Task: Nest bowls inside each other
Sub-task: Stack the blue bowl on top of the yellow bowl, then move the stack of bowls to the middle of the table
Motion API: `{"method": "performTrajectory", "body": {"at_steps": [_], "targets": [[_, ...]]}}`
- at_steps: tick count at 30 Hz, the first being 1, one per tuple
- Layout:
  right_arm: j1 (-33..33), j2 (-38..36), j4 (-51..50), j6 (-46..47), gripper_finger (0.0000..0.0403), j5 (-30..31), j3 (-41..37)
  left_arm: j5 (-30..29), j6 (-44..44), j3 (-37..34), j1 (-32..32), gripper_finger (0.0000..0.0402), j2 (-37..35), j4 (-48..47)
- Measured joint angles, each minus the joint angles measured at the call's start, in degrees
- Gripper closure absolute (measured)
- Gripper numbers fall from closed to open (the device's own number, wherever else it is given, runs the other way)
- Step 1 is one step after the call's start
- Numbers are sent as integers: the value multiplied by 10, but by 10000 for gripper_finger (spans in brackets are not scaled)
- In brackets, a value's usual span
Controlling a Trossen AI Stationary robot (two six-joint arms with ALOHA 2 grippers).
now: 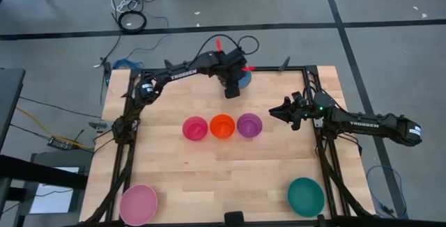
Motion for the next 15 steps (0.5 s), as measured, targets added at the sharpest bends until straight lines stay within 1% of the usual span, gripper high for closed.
{"method": "performTrajectory", "body": {"at_steps": [4,8,11,13,15], "targets": [[0,0,-8,1,299,0,0,-16,-13,37,-6,253,0,-23],[0,0,-29,6,290,1,0,-53,-20,64,-13,242,-1,-39],[0,0,-36,7,281,10,0,-113,-28,66,-13,239,-1,-38],[0,0,-35,12,276,16,0,-155,-27,56,-8,239,-1,-15],[0,0,-33,16,275,20,0,-160,-27,41,1,239,-1,25]]}}
